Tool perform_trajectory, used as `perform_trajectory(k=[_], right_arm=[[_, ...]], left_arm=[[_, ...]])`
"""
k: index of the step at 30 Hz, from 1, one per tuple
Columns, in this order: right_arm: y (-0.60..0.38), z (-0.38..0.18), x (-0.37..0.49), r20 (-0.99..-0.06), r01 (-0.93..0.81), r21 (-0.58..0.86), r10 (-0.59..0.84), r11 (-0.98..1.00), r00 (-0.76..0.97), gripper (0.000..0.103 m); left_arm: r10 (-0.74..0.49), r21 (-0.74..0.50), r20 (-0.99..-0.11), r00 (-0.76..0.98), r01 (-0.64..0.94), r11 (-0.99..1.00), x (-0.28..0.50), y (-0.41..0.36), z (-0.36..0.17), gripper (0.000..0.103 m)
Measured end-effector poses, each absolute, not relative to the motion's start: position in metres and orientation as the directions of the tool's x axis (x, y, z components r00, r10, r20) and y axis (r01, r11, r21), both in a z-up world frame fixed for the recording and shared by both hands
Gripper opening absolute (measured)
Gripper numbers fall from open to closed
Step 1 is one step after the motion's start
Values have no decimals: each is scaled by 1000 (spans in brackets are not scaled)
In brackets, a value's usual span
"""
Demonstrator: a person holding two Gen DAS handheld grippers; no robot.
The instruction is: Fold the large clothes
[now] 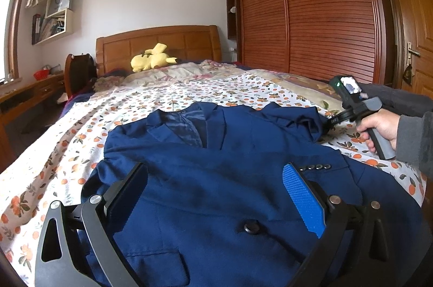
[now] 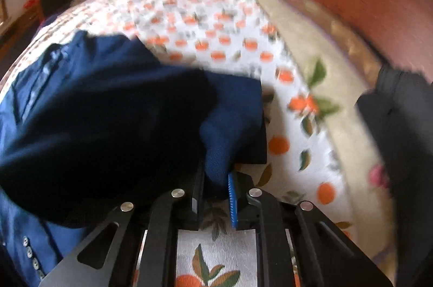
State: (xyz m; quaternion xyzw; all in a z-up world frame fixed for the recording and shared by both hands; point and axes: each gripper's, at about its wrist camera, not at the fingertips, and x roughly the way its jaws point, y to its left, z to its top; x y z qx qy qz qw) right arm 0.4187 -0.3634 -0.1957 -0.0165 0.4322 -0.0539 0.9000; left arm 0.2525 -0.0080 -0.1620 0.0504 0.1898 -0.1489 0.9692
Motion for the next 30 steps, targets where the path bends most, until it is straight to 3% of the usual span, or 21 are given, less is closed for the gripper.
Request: perform_trajectory(k=[5, 13, 24, 30], right_arm=[[-341, -144, 391, -673, 47, -84, -91, 995, 734, 11], [-277, -69, 341, -553, -130, -75, 68, 989, 831, 11], [-173, -39, 289, -522, -384, -75, 292, 920, 801, 11], [-132, -64, 269, -588, -471, -72, 344, 879, 732, 11]], left_arm=[[-258, 52, -387, 885, 300, 952, 249, -1, -164, 100], [-236, 32, -385, 892, 269, 963, 240, 26, -160, 100], [-179, 37, -369, 912, 207, 978, 222, 58, -155, 100], [-155, 40, -370, 916, 182, 982, 216, 67, -155, 100]])
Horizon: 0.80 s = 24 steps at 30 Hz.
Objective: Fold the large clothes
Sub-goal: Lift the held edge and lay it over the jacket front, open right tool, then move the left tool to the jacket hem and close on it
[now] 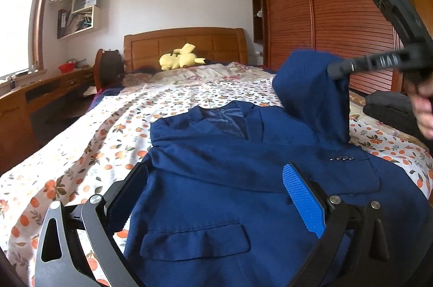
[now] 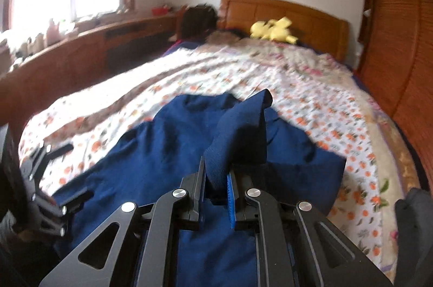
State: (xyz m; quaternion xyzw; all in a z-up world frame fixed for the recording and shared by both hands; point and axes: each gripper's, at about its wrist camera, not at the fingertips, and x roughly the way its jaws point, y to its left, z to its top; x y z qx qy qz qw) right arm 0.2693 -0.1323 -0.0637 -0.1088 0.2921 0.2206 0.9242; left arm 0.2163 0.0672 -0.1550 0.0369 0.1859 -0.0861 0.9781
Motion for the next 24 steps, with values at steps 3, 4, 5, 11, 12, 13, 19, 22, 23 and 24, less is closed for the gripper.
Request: perform_trajectory(k=[3, 4, 5, 11, 12, 13, 19, 22, 23, 24], right_arm=[[-120, -92, 264, -643, -493, -62, 343, 868, 684, 12], [-118, -100, 262, -654, -496, -57, 343, 866, 674, 13], [-116, -109, 260, -668, -501, -45, 346, 865, 658, 14], [-122, -134, 246, -698, -500, 2, 360, 866, 619, 32], [-125, -134, 244, -697, -497, 10, 363, 867, 619, 34], [-131, -134, 242, -694, -490, 19, 364, 871, 621, 39], [-159, -142, 236, -693, -453, -5, 324, 891, 644, 41], [-178, -156, 239, -706, -420, -13, 289, 907, 646, 41], [-185, -162, 240, -711, -407, -14, 277, 913, 646, 41], [-191, -168, 242, -715, -398, -16, 268, 917, 646, 41]], left_arm=[[-147, 41, -375, 915, 175, 984, 214, 70, -156, 100], [-145, 43, -377, 915, 174, 984, 214, 71, -157, 100], [-144, 44, -379, 914, 173, 984, 214, 71, -157, 100], [-150, 48, -395, 906, 184, 982, 218, 64, -162, 100], [-154, 48, -398, 904, 188, 981, 219, 62, -163, 100], [-158, 47, -401, 902, 193, 980, 220, 60, -163, 100], [-196, 41, -426, 883, 235, 971, 228, 38, -169, 100], [-211, 36, -449, 868, 253, 967, 237, 27, -174, 100], [-213, 35, -459, 863, 258, 966, 239, 23, -176, 100], [-214, 35, -467, 858, 260, 965, 242, 21, -178, 100]])
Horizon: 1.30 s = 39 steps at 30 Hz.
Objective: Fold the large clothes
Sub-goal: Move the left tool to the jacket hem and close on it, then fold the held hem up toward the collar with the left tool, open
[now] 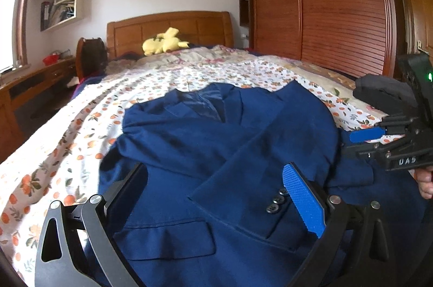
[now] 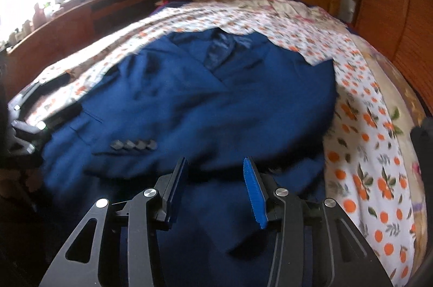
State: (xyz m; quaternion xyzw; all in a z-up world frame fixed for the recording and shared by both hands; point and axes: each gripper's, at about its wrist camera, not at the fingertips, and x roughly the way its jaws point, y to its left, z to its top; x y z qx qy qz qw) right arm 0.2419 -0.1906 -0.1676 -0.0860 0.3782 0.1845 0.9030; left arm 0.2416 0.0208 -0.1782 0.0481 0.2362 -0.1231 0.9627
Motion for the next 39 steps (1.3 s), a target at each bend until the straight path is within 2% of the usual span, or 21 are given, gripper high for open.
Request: perform_trajectory(k=[8, 9, 11, 20, 23, 24, 26, 27, 33, 39], right_arm=[[-214, -199, 252, -710, -375, -9, 259, 927, 655, 42], [-214, -199, 252, -707, -380, -12, 261, 925, 658, 44], [-210, -198, 250, -699, -396, -31, 263, 918, 665, 46], [-214, -197, 242, -686, -422, 9, 313, 907, 657, 48], [-216, -196, 239, -683, -426, 22, 325, 904, 654, 48], [-216, -196, 238, -682, -428, 23, 327, 903, 654, 48], [-216, -195, 236, -681, -435, 24, 333, 900, 653, 48], [-216, -195, 235, -679, -438, 25, 337, 899, 653, 48], [-214, -192, 229, -665, -460, 36, 364, 887, 652, 48], [-218, -190, 229, -654, -456, 28, 362, 889, 664, 48]], left_arm=[[-204, 2, -567, 798, 250, 968, 273, 20, -199, 99], [-207, -11, -583, 785, 248, 969, 277, 22, -203, 91], [-218, -42, -618, 755, 245, 969, 286, 26, -211, 81], [-191, -85, -719, 669, 189, 978, 314, 35, -236, 54], [-175, -69, -727, 664, 184, 981, 315, 33, -240, 48], [-174, -65, -727, 664, 186, 980, 315, 32, -240, 42], [-159, -47, -726, 669, 182, 982, 314, 31, -241, 36], [-147, -36, -728, 670, 177, 984, 314, 30, -241, 29], [-102, 23, -717, 689, 169, 985, 308, 23, -240, 4], [-96, 28, -657, 748, 151, 988, 279, 24, -210, 2]])
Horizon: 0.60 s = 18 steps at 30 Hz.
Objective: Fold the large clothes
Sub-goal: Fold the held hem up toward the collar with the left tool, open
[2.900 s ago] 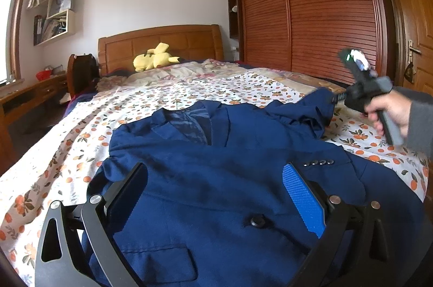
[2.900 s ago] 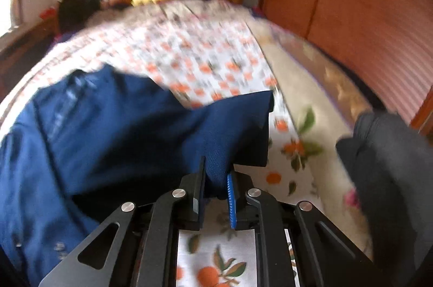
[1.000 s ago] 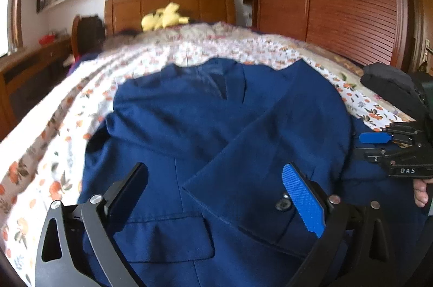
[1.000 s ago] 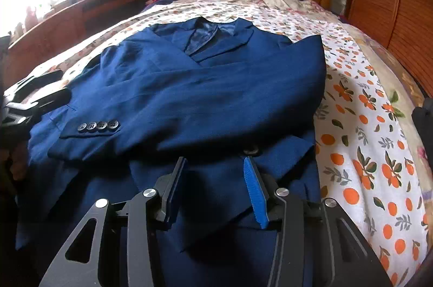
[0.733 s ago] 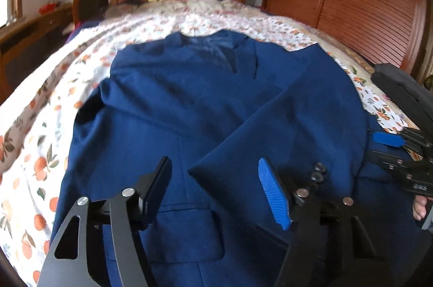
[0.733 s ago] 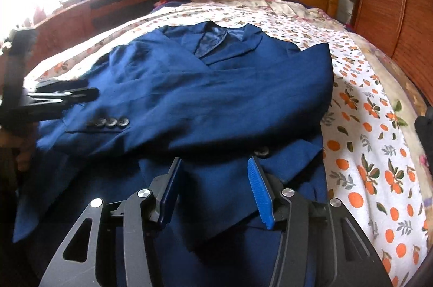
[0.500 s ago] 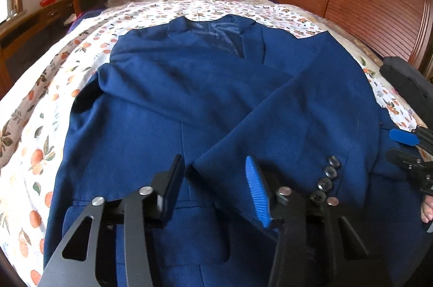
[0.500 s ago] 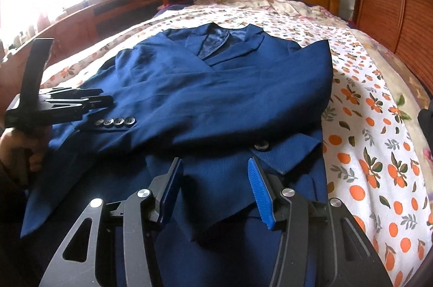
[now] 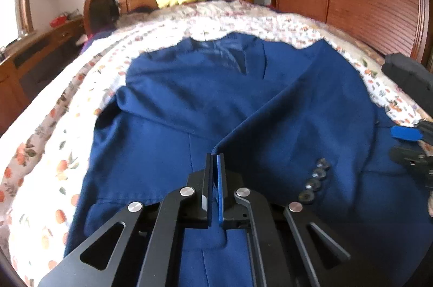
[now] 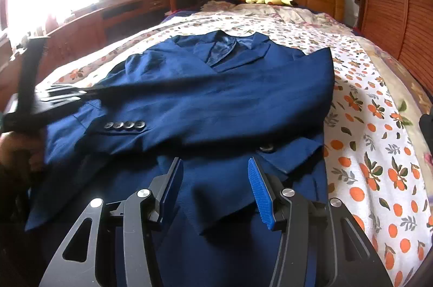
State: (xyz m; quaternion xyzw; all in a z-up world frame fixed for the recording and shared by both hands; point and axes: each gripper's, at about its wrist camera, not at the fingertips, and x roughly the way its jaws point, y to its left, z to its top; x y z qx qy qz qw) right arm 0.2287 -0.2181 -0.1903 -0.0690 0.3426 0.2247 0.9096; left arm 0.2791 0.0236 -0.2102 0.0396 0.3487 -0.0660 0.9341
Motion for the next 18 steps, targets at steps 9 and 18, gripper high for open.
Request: perform_trajectory(k=[9, 18], right_arm=[[-222, -176, 226, -617, -452, 21, 367, 892, 696, 48], [-217, -171, 237, -608, -433, 22, 356, 901, 710, 48]], left_arm=[[-99, 57, -544, 833, 154, 986, 216, 21, -140, 2], [-16, 91, -544, 839, 78, 993, 198, 62, -114, 2]])
